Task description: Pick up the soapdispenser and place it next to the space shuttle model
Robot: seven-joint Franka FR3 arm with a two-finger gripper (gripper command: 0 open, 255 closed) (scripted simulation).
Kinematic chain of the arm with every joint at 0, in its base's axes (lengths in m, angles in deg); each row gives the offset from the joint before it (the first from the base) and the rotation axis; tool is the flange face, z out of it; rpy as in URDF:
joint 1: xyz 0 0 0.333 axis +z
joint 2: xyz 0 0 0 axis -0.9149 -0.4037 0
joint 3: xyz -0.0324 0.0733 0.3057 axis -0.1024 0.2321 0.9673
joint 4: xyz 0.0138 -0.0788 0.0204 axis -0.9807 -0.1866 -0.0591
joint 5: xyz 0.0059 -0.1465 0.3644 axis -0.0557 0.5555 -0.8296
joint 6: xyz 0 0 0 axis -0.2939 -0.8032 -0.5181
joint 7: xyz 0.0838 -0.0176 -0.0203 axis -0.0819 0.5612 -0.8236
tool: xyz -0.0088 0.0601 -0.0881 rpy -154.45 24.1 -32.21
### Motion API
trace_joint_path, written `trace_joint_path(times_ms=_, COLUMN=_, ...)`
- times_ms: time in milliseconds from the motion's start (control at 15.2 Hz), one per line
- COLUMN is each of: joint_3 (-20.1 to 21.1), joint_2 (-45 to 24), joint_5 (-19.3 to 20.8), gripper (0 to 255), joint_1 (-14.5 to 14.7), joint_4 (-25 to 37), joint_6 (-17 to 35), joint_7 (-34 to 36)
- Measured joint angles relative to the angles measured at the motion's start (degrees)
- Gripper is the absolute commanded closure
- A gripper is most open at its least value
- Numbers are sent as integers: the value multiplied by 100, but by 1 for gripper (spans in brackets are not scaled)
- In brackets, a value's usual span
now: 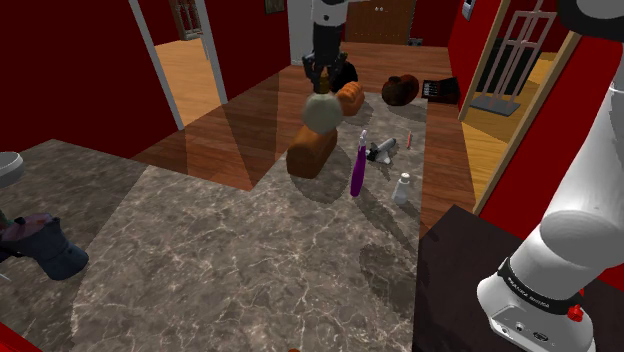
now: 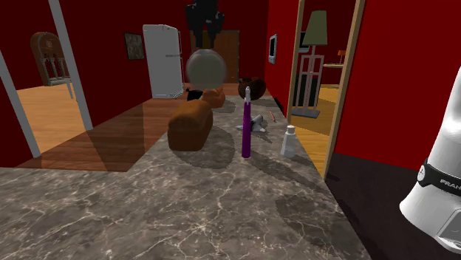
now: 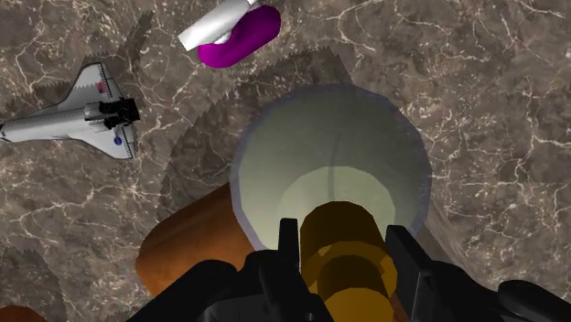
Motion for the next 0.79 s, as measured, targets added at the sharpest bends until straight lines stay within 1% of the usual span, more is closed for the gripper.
trace_joint_path(times_ms=330, joint_3=-238, joint_2=-201, joint_5=-61, gripper=255, joint_1=-372, joint_4=344, joint_6=-151, joint_7=-625)
trace_joint_path(times_ms=528, joint_3=-363, joint_2=-433, joint_5=-81, gripper=255, joint_1=-574, joint_4=618, joint_6=-199, joint_7=-966)
trace_joint_path(times_ms=660, joint_3=-443, joint_2=-643, joint_5=-88, gripper=255, joint_1=-708, joint_4=949, joint_6=-325, joint_7=-1192)
trace_joint_path(times_ms=792, joint_3=-477, joint_2=-728, joint_5=-92, gripper=255, joint_1=-767, joint_4=986, joint_6=-278, joint_7=-1286)
